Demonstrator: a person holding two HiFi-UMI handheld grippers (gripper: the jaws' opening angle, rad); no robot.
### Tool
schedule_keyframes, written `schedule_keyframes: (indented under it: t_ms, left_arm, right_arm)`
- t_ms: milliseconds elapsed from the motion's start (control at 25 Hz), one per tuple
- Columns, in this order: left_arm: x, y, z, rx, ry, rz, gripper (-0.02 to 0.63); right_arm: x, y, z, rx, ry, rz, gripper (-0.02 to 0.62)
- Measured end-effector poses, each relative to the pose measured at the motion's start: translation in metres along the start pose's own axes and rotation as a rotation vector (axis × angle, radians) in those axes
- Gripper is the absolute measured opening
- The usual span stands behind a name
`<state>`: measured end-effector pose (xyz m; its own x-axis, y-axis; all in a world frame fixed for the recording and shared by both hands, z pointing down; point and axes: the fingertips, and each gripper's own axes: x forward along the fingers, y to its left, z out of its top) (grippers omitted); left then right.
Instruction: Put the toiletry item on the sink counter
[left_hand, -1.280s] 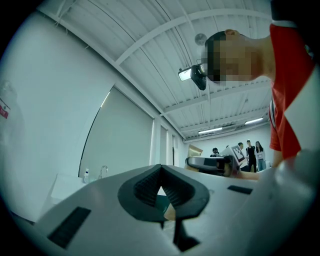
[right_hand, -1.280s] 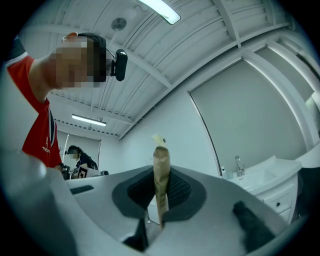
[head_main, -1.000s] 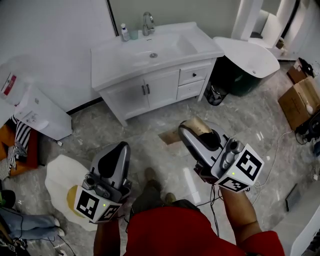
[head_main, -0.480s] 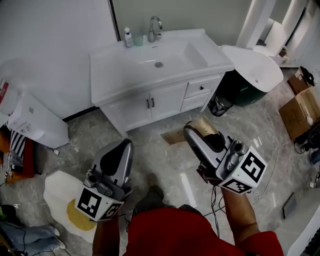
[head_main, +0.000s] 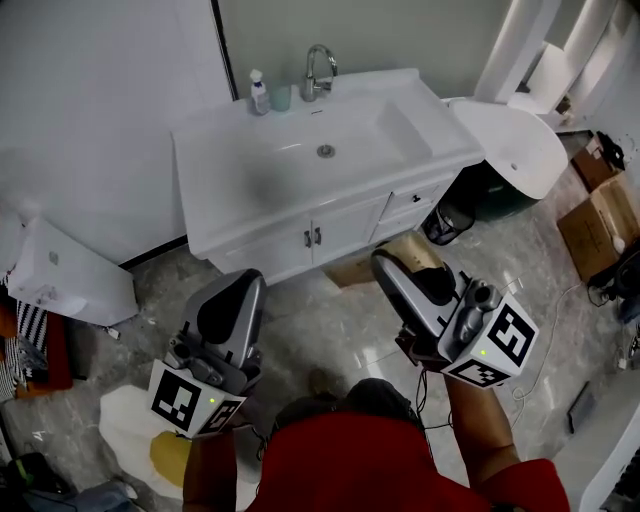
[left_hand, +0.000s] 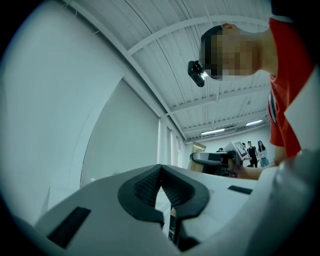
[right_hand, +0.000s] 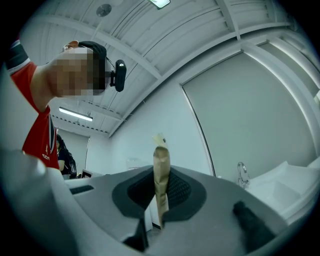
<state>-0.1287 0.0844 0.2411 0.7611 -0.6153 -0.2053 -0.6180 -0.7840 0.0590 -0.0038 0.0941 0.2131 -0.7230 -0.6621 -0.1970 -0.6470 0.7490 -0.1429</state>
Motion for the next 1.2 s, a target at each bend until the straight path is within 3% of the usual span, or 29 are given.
schedule_keyframes:
  t_ms: [480,1200]
  left_arm:
    - [0.051,0.068,-0.014,-0.011,0.008,-0.002,0.017]
    - [0.197,0.184,-0.04,0.015,0.021,0.151,0.017]
  right_arm:
    - [0.063,-0.069,-0.011,0.004,0.029,-0.005,0.041]
    - [0.158,-0.245,-0.005,0.007,0.017,0.113,0.041]
